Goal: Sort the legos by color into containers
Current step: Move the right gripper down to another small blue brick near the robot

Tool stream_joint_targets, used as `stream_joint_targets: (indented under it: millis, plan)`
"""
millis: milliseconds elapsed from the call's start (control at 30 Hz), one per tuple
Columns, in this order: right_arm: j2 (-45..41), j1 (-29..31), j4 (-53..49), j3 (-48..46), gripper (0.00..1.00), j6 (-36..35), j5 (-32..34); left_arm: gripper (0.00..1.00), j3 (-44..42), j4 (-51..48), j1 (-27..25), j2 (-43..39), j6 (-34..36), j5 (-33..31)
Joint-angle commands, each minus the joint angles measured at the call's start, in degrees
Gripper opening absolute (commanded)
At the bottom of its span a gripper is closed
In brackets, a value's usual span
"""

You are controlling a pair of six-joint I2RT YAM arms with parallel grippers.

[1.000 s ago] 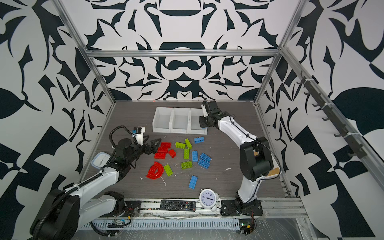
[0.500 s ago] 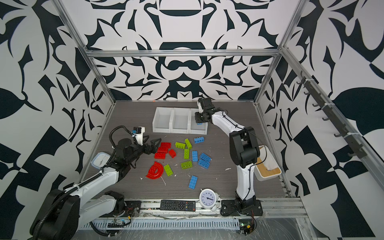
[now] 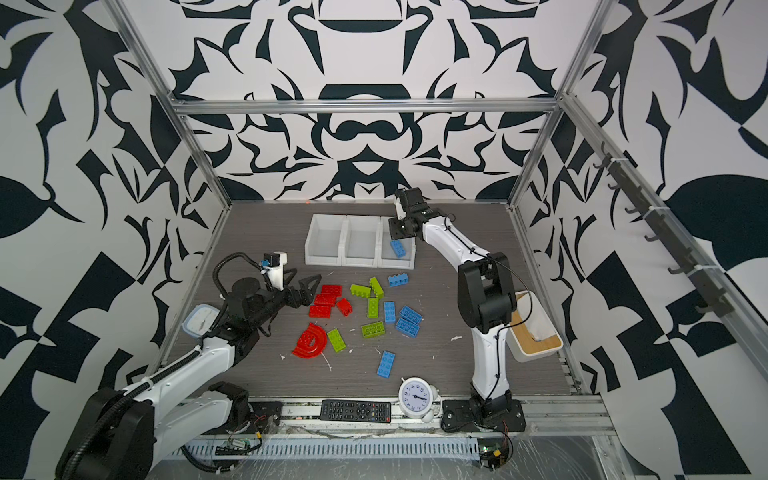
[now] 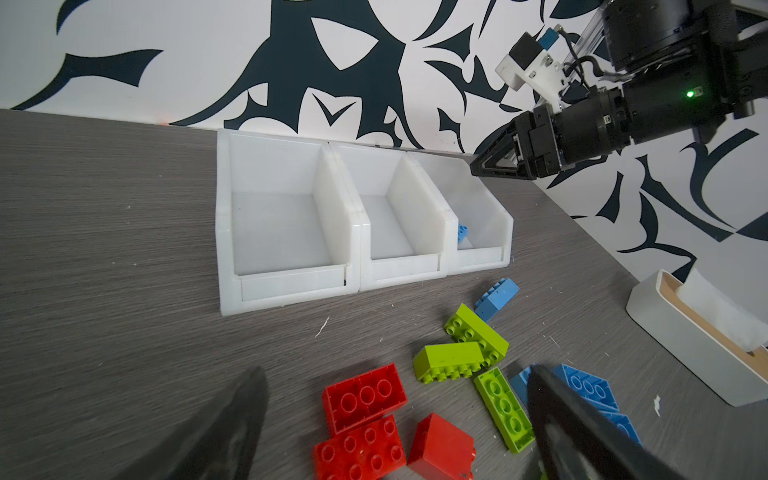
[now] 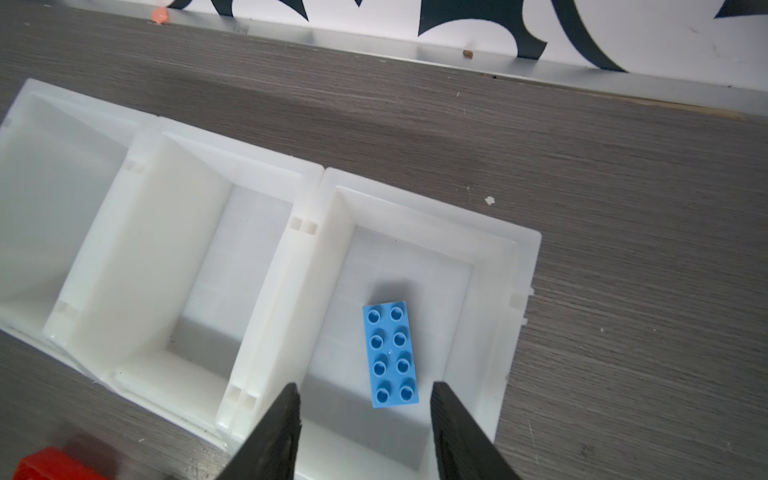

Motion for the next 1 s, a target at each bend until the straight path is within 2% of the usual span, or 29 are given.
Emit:
stream_joint_targets:
  millis: [0,133,300,400,567,700,867,967]
  plan:
    - [-5.6,-0.2,-1.7,0.5,0.53,-0.6,-0.2,1.0,0.0,-0.1,-0.1,-0.6,-0.7,0.2]
    - [-15.0,1.5,-0.6,-11.6,0.53,1.4,-2.2,1.0,0.1,-0.2,-0.1,-0.2,-0.7,0.7]
    - [-30.8,6.5,1.8,-32.5,0.54,4.6,0.7,1.0,0.4,-0.2,-0.1,0.3,-0.1,0.6]
    - [-37.4,9.1,-0.2,-40.2,0.53,9.1,1.7,1.0,0.3,-0.4,-0.1,0.2,0.1,0.4]
    - [-43.0,17.8,-6.6,-46.2,0.52,18.0,4.5,1.0,1.1,-2.3,-0.1,0.0,0.1,-0.1]
    - [-48.0,25.6,-10.6,-49.7,0.53,26.6,9.3,1.0,2.5,-3.5,-0.1,1.0,-1.0,1.9]
    - [-49.9,28.0,-11.5,-53.2,0.54,33.4,3.7,1.0,2.4,-2.2,-0.1,2.4,-1.6,4.0]
    - [-48.9,29.9,-14.5,-52.2,0.54,35.8,3.9,1.0,2.4,-1.6,-0.1,3.4,-1.2,3.5]
